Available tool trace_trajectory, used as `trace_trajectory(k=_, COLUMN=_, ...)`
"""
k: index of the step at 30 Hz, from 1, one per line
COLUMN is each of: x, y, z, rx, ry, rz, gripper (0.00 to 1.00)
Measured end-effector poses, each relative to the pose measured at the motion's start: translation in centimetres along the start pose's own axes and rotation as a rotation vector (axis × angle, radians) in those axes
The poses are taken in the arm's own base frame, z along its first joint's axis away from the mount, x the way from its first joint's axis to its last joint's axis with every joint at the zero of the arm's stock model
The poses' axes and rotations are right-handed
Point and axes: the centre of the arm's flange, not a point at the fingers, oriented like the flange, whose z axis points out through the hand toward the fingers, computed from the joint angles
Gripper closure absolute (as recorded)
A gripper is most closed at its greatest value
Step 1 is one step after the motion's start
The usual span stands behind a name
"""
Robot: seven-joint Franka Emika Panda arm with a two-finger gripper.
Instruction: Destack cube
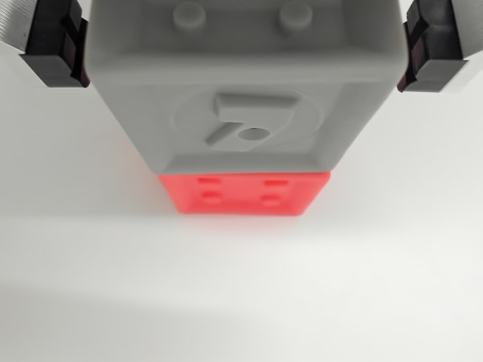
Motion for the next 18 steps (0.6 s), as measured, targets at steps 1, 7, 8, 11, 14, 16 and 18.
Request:
trace_trajectory(k=1, x=0.00, y=0.00, z=0.08, rx=0.000, ry=0.000, rz=0.000, gripper=0.00)
trace_trajectory(k=7, x=0.03, y=-0.01, z=0.14, rx=0.001, ry=0.001, rz=0.000, gripper=1.00)
trace_trajectory(k=8, x=0.04, y=-0.02, z=0.13, rx=0.001, ry=0.001, rz=0.000, gripper=1.00)
trace_trajectory(k=11, x=0.04, y=-0.02, z=0.13, rx=0.001, ry=0.001, rz=0.000, gripper=1.00)
trace_trajectory(k=14, x=0.04, y=-0.02, z=0.12, rx=0.001, ry=0.001, rz=0.000, gripper=1.00)
trace_trajectory(k=16, x=0.04, y=-0.02, z=0.12, rx=0.001, ry=0.001, rz=0.000, gripper=1.00)
trace_trajectory(k=18, x=0.04, y=-0.02, z=0.12, rx=0.001, ry=0.001, rz=0.000, gripper=1.00)
